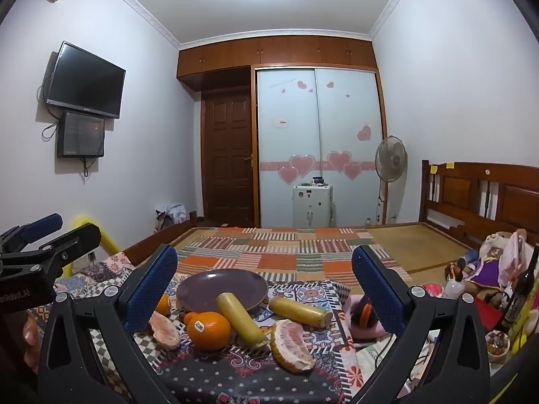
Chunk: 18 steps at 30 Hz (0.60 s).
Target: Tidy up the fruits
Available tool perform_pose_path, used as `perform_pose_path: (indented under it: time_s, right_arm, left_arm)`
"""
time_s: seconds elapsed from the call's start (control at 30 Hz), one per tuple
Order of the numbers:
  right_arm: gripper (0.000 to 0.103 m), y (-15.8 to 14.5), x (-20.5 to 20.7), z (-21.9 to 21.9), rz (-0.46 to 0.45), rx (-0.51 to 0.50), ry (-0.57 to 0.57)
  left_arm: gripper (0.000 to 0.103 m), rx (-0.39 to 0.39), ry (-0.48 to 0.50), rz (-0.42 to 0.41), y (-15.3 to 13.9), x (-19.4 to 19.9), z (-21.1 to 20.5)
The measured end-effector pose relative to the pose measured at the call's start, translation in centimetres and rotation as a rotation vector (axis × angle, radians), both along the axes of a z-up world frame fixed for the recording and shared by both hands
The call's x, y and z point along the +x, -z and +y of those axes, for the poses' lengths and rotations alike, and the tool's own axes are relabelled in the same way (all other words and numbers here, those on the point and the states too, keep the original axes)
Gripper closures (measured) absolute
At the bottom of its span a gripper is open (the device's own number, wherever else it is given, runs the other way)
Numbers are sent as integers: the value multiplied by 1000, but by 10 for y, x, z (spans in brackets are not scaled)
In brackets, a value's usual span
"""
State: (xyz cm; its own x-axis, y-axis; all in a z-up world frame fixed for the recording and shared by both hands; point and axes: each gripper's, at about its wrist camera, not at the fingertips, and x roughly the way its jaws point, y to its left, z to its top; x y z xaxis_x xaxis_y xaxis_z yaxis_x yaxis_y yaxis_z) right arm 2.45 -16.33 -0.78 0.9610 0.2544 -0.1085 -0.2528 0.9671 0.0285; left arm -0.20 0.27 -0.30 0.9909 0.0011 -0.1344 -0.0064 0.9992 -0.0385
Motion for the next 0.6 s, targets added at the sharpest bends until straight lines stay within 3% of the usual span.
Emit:
perform_pose_path:
  time_s: [0.6]
  right_arm:
    - [0, -4, -1, 3, -2, 4, -7]
  left_arm:
    - [0, 9, 3, -1, -1, 0, -1]
